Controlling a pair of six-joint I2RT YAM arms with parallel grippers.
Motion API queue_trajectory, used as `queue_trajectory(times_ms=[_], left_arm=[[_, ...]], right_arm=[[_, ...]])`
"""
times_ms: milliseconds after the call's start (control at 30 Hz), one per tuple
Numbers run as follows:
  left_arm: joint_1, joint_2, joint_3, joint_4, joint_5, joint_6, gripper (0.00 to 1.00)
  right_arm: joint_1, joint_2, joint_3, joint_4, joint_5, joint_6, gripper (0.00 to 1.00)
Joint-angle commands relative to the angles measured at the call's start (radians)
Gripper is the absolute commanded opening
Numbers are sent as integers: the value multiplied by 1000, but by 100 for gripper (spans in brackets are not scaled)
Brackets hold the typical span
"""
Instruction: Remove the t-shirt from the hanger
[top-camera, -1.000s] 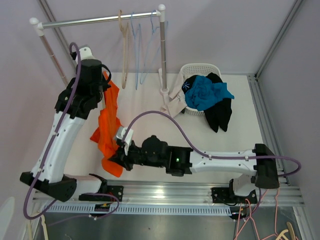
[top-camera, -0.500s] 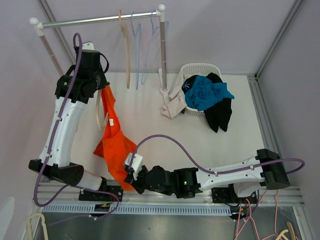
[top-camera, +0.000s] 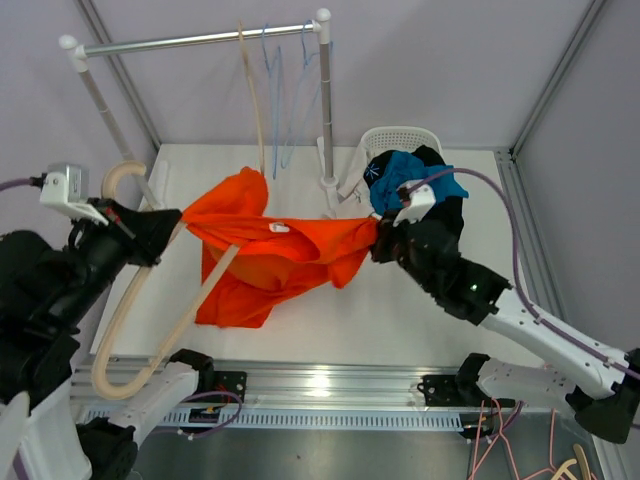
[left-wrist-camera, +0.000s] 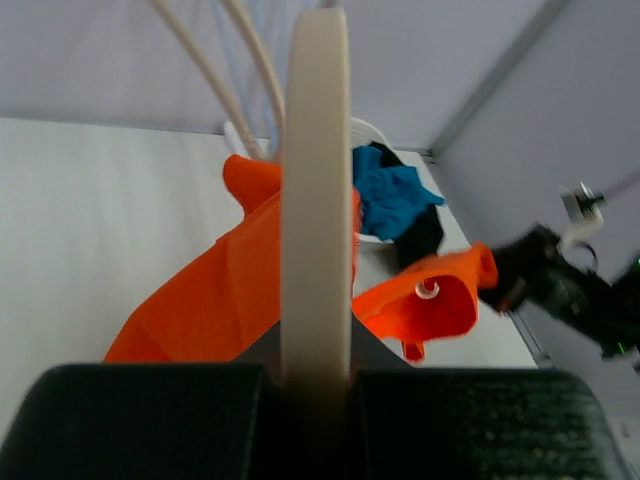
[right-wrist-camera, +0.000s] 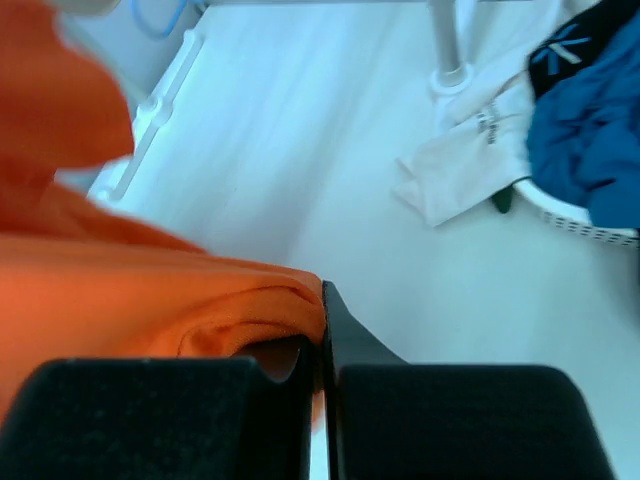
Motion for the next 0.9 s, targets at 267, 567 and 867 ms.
queue_trajectory(times_ms=[267, 567, 867], left_arm=[[7, -165, -361, 149, 606, -65, 1], [7, -238, -368, 169, 775, -53, 1], [-13, -341, -487, 158, 798, 25, 1]], right_arm=[[-374, 133, 122, -140, -215, -5, 0], [-583, 144, 303, -231, -152, -25, 0], [-828, 244, 556, -176, -333, -36, 0]])
